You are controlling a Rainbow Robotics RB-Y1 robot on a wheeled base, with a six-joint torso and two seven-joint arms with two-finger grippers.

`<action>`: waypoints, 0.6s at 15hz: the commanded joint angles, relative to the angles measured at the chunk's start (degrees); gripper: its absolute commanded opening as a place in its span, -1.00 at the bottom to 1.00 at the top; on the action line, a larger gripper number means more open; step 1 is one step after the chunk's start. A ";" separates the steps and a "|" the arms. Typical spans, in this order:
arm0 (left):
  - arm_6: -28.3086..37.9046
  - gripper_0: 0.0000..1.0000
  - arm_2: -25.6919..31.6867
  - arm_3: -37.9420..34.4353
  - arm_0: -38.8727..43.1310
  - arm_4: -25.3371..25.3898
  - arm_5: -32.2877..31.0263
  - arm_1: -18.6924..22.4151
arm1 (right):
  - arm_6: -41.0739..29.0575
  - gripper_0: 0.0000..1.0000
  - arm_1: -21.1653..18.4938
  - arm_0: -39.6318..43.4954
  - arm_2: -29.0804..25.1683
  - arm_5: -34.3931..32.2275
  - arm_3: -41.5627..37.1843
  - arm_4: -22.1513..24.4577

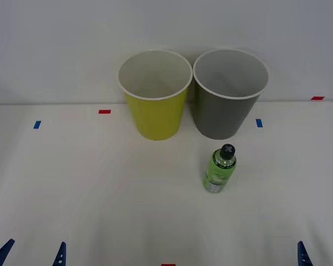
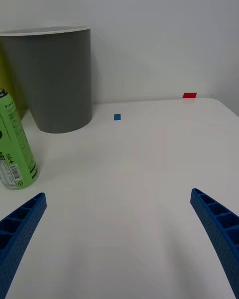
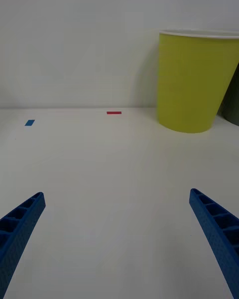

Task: Put cans in the gray bin and PET bottles in the light green bin.

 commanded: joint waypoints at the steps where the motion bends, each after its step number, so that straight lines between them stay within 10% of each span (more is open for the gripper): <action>1: 0.00 1.00 0.00 0.00 0.00 0.00 0.00 0.00 | 0.00 1.00 0.00 0.00 0.00 0.00 0.00 0.00; 9: 0.00 1.00 0.00 0.00 0.00 0.00 0.00 0.00 | 0.00 1.00 0.00 0.00 0.00 0.00 0.00 0.00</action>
